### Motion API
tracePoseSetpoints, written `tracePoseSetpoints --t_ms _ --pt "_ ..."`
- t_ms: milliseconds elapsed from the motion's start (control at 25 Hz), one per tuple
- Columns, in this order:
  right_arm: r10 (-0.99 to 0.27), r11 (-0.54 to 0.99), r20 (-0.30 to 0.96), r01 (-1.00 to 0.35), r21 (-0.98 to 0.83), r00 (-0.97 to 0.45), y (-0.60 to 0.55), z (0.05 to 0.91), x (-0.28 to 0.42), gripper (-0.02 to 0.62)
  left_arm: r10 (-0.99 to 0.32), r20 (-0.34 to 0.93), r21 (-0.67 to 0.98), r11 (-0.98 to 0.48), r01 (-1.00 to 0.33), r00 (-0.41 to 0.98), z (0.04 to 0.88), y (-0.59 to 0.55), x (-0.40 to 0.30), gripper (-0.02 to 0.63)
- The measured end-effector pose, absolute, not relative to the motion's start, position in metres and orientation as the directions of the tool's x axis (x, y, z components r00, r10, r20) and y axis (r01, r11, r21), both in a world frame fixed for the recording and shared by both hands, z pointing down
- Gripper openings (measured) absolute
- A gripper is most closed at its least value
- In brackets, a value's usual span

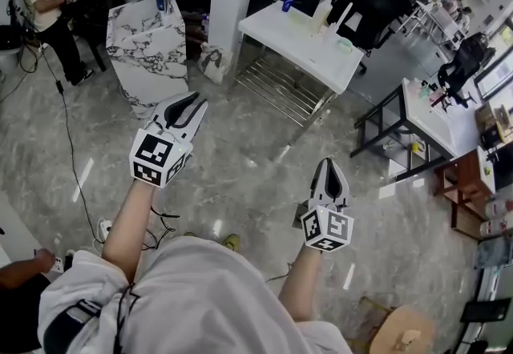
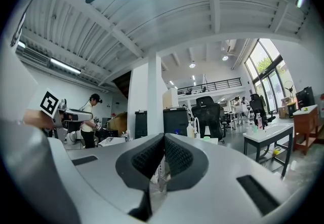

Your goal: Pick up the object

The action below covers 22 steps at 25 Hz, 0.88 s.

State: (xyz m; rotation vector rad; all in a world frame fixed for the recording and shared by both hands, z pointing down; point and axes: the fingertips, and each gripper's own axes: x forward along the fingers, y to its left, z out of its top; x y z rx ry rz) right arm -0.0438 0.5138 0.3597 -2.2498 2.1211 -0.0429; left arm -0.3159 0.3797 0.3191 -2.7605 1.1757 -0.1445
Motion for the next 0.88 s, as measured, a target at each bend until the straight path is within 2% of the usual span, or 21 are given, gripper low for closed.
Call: tracePoseSetpoints --t_ms 480,880 --pt "-0.999 -0.041 -0.023 -0.996 -0.082 0.043 0.509 0.369 -0.02 0.005 -0.714 0.065 -0.165 -0.697 -0.698 0.697 0.328 0.375 -0.283 0.098" --pt "-0.999 -0.019 -0.028 -0.995 -0.094 0.022 0.501 0.385 0.034 0.005 -0.722 0.069 -0.179 -0.688 -0.703 0.689 0.341 0.382 -0.225 0.098"
